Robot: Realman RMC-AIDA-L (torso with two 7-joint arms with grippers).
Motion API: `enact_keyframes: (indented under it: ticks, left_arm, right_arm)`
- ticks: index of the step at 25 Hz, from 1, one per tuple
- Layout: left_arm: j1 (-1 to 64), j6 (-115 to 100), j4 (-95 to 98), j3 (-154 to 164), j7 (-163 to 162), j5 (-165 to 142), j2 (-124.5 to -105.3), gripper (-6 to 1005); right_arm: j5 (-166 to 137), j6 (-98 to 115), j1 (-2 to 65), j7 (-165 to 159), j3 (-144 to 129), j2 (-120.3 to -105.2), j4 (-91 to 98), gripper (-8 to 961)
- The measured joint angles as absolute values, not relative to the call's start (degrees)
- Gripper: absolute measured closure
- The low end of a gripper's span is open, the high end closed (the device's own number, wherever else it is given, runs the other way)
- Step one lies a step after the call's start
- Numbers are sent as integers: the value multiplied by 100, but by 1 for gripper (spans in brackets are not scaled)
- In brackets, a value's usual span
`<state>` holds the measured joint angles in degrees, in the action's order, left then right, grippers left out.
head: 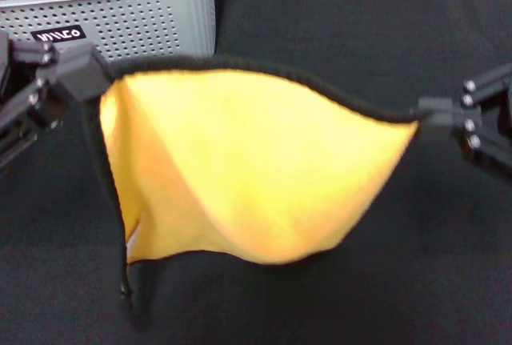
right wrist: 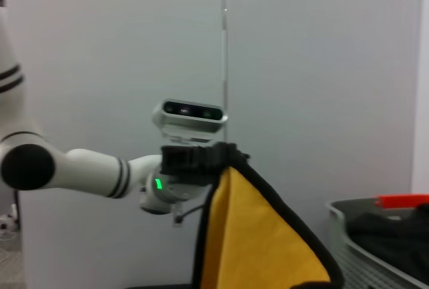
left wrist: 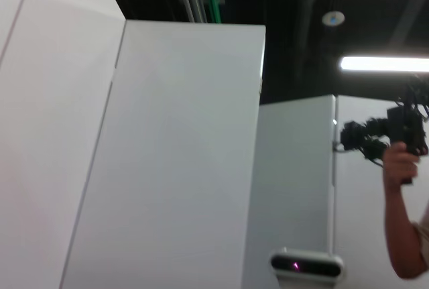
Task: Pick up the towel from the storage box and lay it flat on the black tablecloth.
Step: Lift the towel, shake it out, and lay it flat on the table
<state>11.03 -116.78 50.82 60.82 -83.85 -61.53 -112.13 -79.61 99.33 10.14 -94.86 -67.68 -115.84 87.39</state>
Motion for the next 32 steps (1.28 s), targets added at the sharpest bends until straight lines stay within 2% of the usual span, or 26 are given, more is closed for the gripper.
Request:
enact_keyframes:
  ticks: [4, 10, 23, 28, 32]
  left_arm:
    - [760, -11687, 5557, 6347, -8359, -6102, -11169, 980]
    - [210, -11690, 6072, 6631, -8304, -5960, -11210, 981]
    - [-391, -11688, 5988, 7510, -8263, -5644, -11145, 983]
    - [-78, -11668, 5166, 7347, -8220, -5792, -11185, 984]
    - [1013, -11645, 3258, 6872, -7511, -6310, -11206, 984]
  right_arm:
    - [-7860, 10120, 717, -9578, -6835, -11584, 9215, 947]
    - [-7647, 10543, 374, -9722, -6844, -11584, 9631, 947]
    - [-7525, 11163, -29, -9559, -7056, -11584, 9214, 947]
    - [-7631, 10829, 70, -9112, -7107, -11573, 8217, 947]
    - [-7913, 10396, 504, -8742, -6946, -11549, 7171, 947]
